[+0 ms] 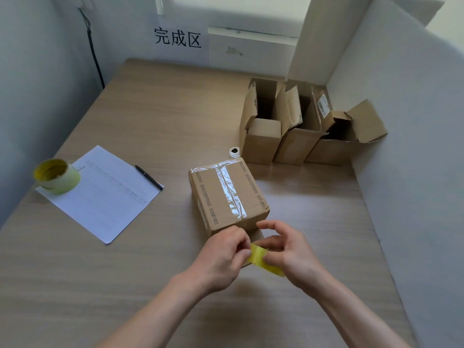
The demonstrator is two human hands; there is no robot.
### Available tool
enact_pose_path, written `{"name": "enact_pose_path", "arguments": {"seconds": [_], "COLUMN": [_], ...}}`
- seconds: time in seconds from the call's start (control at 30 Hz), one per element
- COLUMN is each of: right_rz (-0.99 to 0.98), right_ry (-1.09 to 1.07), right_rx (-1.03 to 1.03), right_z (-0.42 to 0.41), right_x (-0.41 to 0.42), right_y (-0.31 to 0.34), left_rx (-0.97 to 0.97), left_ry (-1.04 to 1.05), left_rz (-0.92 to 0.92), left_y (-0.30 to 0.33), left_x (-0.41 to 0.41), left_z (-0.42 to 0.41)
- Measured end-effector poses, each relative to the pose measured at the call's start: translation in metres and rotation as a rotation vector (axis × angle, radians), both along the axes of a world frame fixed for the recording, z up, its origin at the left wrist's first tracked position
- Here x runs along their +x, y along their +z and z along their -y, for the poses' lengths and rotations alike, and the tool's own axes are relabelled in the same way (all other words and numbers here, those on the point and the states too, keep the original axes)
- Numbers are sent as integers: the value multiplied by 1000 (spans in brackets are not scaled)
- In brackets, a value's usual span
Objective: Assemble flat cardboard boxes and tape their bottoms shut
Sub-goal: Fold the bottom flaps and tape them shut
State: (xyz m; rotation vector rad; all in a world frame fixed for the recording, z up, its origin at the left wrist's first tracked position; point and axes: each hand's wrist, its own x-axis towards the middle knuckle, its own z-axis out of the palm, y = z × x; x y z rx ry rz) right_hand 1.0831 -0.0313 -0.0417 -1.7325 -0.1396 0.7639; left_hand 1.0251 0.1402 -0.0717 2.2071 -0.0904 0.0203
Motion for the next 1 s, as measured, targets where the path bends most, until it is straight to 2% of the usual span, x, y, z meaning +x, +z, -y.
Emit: {"name": "enact_pose_path", "arguments": {"seconds": [0.2,0.3,0.37,0.4,0.47,0.5,0.53,0.57,0.67,0.7,0.73,0.8,0.83,0.93,1.0], "right_rz": [-50,-190,-224,-110,386,646,753,743,303,266,385,876,1049,1188,1237], "right_ry": [111,173,216,299,604,677,663,655,615,610,645,635,581,555,578], "right_rx": [50,116,43,-105,-668,-894,-934,-889,-476,-441,-525,-823,-868,-790,-823], "right_z": [19,29,32,31,28,25,24,25,37,41,44,45,44,36,31], "right_x": [-1,-2,4,9,26,33,40,47,65,68,72,81,84,93,99], "right_y": [4,6,11,15,21,26,28,30,35,33,29,17,13,2,-5], "left_rx": [-177,-172,-133,-115,-115,-136,-168,-202,-245,-213,-168,-99,-86,-70,-67], "left_ry": [180,207,228,248,330,383,440,499,607,611,617,654,687,797,845], "left_rz": [-33,-77,-106,-119,-163,-195,-231,-260,-304,-300,-290,-268,-258,-243,-248], "left_y": [1,0,1,0,-2,-3,-3,-3,-3,-2,0,1,1,-2,-3], "left_x": [-3,-6,-9,-12,-17,-18,-17,-15,-12,-12,-12,-11,-9,-3,1], "left_z": [3,1,1,1,3,4,5,5,1,3,5,10,13,13,13]}}
